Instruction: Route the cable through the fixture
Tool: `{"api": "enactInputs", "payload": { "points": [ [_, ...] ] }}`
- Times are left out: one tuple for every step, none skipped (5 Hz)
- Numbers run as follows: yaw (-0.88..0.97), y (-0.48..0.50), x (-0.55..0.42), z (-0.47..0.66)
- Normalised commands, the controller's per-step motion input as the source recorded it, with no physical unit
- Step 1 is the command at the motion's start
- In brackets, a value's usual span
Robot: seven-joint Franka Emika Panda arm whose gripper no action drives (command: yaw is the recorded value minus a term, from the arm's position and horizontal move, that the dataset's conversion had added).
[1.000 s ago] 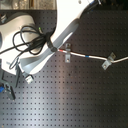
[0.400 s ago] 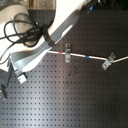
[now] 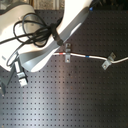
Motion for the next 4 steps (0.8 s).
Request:
{"api": "enactInputs", "payload": {
  "points": [
    [0.32,-0.183,0.173,0.06],
    [0.32,-0.187,-0.137,0.34],
    [0.30,-0.142,-0.183,0.49],
    [0.25,0.147,-0.143,0.58]
  ]
}}
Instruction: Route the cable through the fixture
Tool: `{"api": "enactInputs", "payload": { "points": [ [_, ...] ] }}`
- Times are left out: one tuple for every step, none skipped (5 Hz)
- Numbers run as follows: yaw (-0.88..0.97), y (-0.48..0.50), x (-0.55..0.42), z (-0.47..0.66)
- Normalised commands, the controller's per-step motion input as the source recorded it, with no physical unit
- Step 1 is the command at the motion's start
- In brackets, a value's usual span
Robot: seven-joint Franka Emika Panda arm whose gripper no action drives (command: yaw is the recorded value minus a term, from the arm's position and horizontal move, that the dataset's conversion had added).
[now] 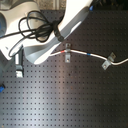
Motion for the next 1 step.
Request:
{"api": "enactInputs", "payload": {
  "points": [
    [0.00,0.032,-0.028,0.00]
  ]
}}
